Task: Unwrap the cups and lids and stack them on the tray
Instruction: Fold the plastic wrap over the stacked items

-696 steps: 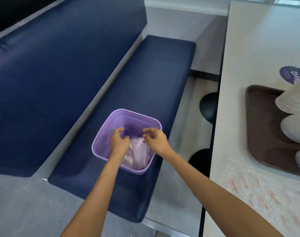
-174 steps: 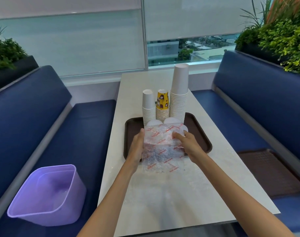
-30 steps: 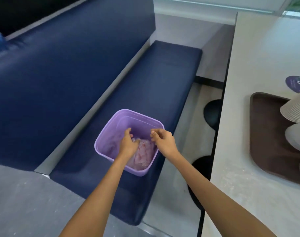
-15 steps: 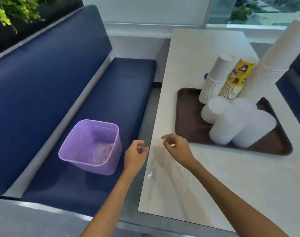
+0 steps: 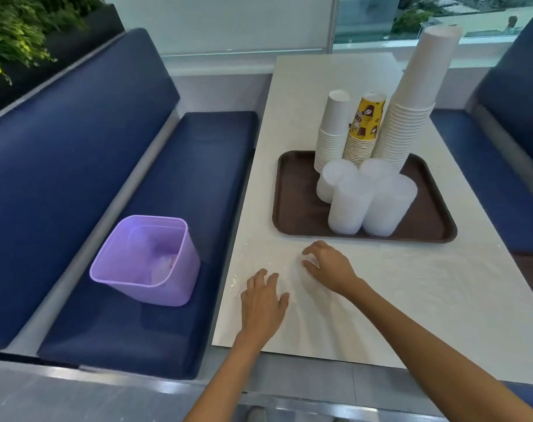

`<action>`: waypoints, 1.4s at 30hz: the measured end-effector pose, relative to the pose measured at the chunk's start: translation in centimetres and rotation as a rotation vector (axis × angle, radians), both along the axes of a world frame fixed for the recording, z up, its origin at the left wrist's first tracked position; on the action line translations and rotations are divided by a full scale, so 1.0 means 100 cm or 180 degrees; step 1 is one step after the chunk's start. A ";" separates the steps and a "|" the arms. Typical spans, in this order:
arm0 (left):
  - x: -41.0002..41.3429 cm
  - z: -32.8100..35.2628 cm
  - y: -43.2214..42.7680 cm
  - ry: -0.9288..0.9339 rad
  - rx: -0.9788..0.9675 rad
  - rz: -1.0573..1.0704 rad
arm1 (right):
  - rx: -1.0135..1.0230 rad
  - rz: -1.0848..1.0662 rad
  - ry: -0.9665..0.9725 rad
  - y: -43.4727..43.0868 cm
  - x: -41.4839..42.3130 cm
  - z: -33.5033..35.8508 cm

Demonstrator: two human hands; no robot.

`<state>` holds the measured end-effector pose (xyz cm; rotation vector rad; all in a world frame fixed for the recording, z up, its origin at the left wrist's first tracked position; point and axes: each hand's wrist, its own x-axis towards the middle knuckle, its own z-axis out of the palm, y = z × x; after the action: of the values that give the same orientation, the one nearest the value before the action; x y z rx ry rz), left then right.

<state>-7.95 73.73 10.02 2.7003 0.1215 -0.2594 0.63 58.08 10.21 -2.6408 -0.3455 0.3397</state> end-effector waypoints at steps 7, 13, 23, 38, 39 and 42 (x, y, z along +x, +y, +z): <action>-0.012 -0.009 0.005 0.0214 0.0508 -0.0480 | -0.0483 -0.0062 -0.0127 0.000 0.000 -0.002; -0.018 -0.011 0.009 0.0150 0.0414 -0.0637 | -0.0575 -0.0318 -0.0040 0.011 -0.001 -0.009; -0.019 -0.010 0.012 0.0085 0.0329 -0.0697 | 0.0168 -0.0699 0.0600 0.008 0.006 -0.001; -0.012 -0.011 0.025 -0.0992 -0.1513 0.0466 | 0.1789 -0.0748 0.1628 -0.030 0.004 0.037; -0.011 -0.006 0.024 -0.1031 -0.1775 0.0729 | 0.1901 -0.0708 0.1609 -0.034 0.003 0.045; -0.006 0.003 0.018 -0.0832 -0.2452 0.1310 | 0.2243 -0.0624 0.1490 -0.043 -0.002 0.069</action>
<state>-8.57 75.52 10.36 1.8667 0.4004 0.1513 0.42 53.79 17.10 -1.8191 -0.0314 0.6209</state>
